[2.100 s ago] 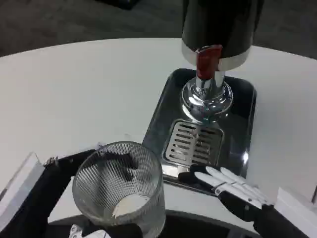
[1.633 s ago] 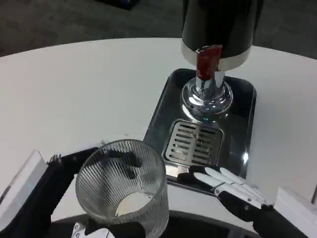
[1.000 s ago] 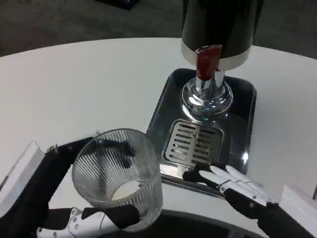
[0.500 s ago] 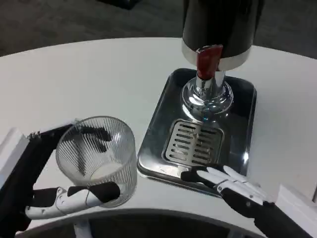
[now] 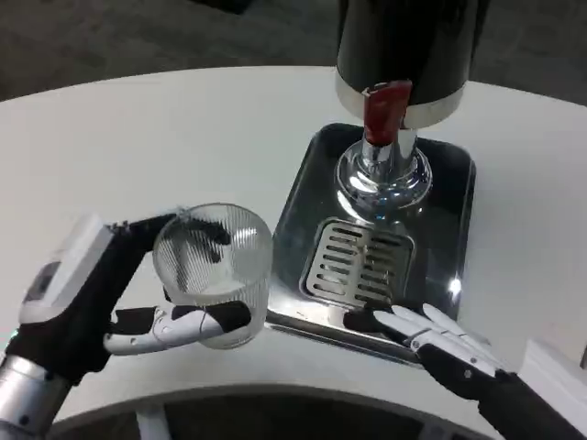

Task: Grasp the cup under the faucet to collect the drink, then remove the cup.

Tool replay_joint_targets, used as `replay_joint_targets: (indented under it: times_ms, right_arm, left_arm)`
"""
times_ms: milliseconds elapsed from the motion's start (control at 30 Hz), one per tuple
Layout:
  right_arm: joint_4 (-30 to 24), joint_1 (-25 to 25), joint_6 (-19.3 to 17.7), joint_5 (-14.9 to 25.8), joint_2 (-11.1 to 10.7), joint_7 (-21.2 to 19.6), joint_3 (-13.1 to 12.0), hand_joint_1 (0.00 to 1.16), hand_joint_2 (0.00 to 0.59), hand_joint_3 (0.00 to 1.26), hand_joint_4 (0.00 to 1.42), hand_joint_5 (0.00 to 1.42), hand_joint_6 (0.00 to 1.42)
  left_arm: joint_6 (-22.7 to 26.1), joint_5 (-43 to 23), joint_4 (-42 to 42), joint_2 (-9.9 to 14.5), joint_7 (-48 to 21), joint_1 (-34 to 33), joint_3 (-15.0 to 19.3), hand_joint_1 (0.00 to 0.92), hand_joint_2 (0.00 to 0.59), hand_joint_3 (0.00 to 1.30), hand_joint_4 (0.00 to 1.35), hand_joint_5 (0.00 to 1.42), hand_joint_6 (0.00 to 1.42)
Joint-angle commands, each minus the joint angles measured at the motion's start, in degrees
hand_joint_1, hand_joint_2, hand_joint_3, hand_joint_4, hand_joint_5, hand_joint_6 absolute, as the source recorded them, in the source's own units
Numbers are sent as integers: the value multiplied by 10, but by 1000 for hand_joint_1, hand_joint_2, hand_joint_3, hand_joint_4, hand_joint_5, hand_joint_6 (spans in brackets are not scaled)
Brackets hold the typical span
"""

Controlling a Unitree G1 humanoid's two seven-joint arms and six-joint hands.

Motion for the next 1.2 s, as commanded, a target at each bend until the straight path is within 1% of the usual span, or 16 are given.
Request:
replay_joint_targets:
  times_ms: [33,100,200,400,467,567,867,967,1067,1200]
  right_arm:
    - [-8,14,-12,0,5,-6,-6,502,464,145,74,0,0]
    - [-8,18,-13,0,6,-6,-7,502,464,145,74,0,0]
    - [-8,23,-15,0,8,-7,-6,502,464,145,74,0,0]
    - [-8,29,-17,-2,13,-7,-7,502,464,145,74,0,0]
    - [-8,34,-18,-2,15,-8,-9,502,464,145,74,0,0]
    - [-8,39,-20,-1,17,-9,-11,502,464,145,74,0,0]
    - [-8,48,-19,-1,20,-14,-11,502,464,151,74,0,0]
    - [-8,49,-18,-1,21,-15,-10,501,464,153,74,0,0]
    - [-8,50,-17,0,21,-16,-11,501,464,154,76,0,0]
    - [-8,50,-16,1,22,-17,-13,501,464,155,81,0,0]
  left_arm:
    - [-19,6,59,1,34,-47,-24,299,134,781,859,981,563]
    - [-21,11,84,1,45,-66,-34,299,134,781,859,981,563]
    - [-22,27,143,-3,69,-114,-56,299,134,781,859,981,563]
    - [-32,56,224,-2,116,-180,-95,299,134,781,859,981,563]
    - [-26,71,267,-12,137,-220,-115,299,134,781,859,981,566]
    - [-26,83,303,-20,160,-253,-135,300,134,781,859,981,570]
    - [-21,99,364,-35,202,-320,-176,300,134,781,859,981,574]
    - [-19,103,376,-40,207,-335,-189,300,134,781,859,981,574]
    - [-15,111,383,-51,208,-352,-205,300,134,781,859,981,574]
    - [-10,115,385,-59,208,-362,-217,300,134,781,859,981,574]
